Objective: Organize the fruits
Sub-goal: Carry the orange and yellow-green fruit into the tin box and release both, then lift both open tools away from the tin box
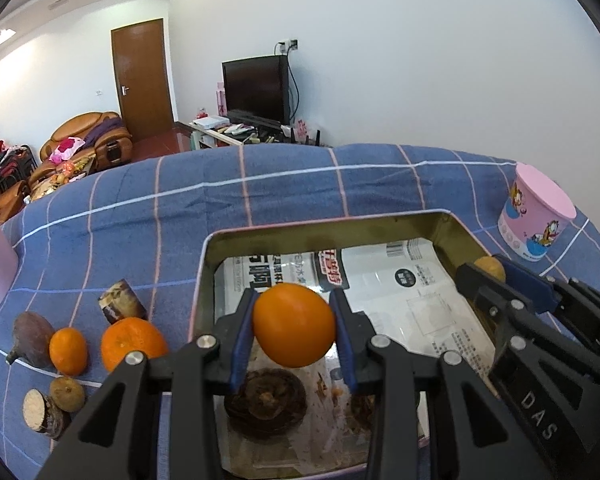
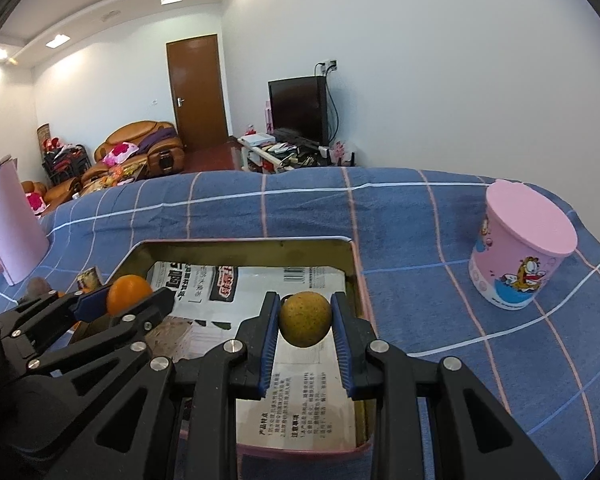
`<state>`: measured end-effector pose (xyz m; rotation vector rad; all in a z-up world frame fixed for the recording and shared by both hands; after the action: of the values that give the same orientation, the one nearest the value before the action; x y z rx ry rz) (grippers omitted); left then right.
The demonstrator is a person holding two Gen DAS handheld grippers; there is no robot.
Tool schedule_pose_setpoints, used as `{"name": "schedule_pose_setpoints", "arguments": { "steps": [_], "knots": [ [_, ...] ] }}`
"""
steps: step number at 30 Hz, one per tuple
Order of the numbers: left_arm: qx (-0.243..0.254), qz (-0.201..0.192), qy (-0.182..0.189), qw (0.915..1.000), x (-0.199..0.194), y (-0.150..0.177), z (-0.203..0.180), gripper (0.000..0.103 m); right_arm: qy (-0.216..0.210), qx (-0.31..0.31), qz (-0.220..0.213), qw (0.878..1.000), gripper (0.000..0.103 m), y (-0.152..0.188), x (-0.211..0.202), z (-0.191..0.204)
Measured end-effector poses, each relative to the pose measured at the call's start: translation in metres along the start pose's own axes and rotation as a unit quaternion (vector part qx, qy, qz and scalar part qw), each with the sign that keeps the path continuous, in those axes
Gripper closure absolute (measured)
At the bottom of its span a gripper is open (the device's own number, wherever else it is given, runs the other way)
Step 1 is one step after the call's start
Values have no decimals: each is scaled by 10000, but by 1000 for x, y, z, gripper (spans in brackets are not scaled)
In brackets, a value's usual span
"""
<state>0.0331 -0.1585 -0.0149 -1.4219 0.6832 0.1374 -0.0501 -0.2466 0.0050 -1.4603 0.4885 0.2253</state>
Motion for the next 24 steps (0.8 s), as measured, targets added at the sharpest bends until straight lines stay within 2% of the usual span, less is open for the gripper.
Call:
{"name": "schedule_pose_setpoints", "arguments": {
  "steps": [5,11,16,17,19,21,23,24],
  "knots": [
    [68,-58,-27,10000,-2,0,-4,63,-107,135,136,9998,75,2,5,-2],
    [84,-196,-187,9996,-7,-2,-5,49,-314,416,305,9982,71,5,9,-5],
    [-74,-317,-315,9990,-12,-1,3,25,-268,573,151,9979,71,4,4,-8],
    [-119,-414,-326,9985,-16,-2,5,23,-293,642,65,9975,71,3,1,-9],
    [-163,-578,-364,9975,-22,-1,7,9,-299,720,-233,9967,70,0,-10,-12],
    [-178,-767,-433,9960,-29,-1,9,0,-85,674,-596,9959,69,-3,-21,-14],
    [-154,-981,-525,9937,-36,-2,11,0,358,557,-1145,9912,45,-7,-38,-14],
    [-114,-1086,-598,9922,-40,-2,10,0,577,508,-1489,9859,22,-7,-47,-15]
  ]
}}
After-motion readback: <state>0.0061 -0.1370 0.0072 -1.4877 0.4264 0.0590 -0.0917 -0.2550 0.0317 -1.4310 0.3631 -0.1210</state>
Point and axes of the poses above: each gripper's, at about its wrist camera, not at the fingertips, and x roughly the way its jaws point, z to its left, y to its underside, the point moved 1 cm from there along x, roughly the way its jaws point, and after that the axes turned 9 degrees about -z, right-handed, at the moved point
